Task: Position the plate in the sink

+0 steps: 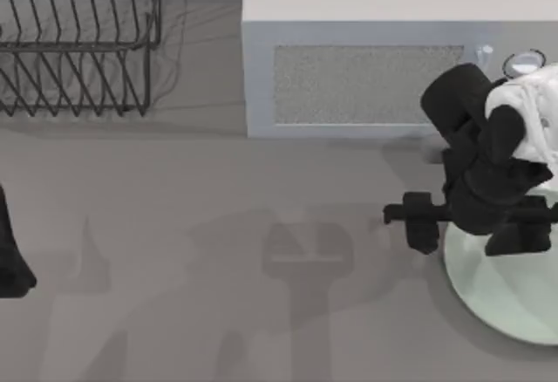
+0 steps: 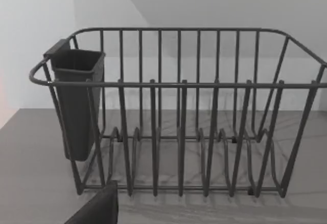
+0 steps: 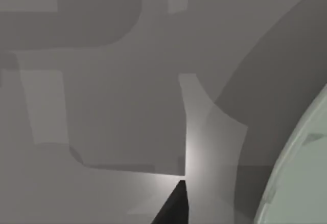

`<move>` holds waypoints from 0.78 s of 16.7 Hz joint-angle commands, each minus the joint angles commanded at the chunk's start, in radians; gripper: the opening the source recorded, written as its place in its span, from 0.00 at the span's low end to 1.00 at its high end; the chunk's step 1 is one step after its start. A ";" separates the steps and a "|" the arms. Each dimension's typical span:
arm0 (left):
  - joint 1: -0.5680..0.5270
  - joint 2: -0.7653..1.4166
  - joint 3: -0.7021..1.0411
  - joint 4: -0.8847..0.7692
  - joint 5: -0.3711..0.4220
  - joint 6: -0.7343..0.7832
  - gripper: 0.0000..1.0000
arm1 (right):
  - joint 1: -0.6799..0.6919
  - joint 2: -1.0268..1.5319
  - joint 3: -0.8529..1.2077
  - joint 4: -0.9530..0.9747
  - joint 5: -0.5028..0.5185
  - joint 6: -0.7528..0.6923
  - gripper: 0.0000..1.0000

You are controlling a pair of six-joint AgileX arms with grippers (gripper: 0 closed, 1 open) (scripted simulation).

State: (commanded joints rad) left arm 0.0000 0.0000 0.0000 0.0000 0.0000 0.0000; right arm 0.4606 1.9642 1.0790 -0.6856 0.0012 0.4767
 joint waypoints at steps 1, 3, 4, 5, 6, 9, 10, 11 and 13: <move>0.000 0.000 0.000 0.000 0.000 0.000 1.00 | 0.000 0.000 0.000 0.000 0.000 0.000 0.32; 0.000 0.000 0.000 0.000 0.000 0.000 1.00 | 0.000 0.000 0.000 0.000 0.000 0.000 0.17; 0.000 0.000 0.000 0.000 0.000 0.000 1.00 | 0.000 0.000 0.000 0.000 0.000 0.000 0.10; 0.000 0.000 0.000 0.000 0.000 0.000 1.00 | 0.000 0.000 0.000 0.000 0.000 0.000 0.02; 0.000 0.000 0.000 0.000 0.000 0.000 1.00 | 0.000 0.000 0.000 0.000 0.000 0.000 0.00; 0.000 0.000 0.000 0.000 0.000 0.000 1.00 | 0.000 0.000 0.000 0.000 0.000 0.000 0.00; 0.000 0.000 0.000 0.000 0.000 0.000 1.00 | 0.000 0.000 0.000 0.000 0.000 0.000 0.00; 0.000 0.000 0.000 0.000 0.000 0.000 1.00 | 0.000 0.000 0.000 0.000 0.000 0.000 0.00; 0.000 0.000 0.000 0.000 0.000 0.000 1.00 | 0.000 0.000 0.000 0.000 0.000 0.000 0.00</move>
State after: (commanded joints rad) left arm 0.0000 0.0000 0.0000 0.0000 0.0000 0.0000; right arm 0.4606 1.9642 1.0790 -0.6856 0.0012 0.4767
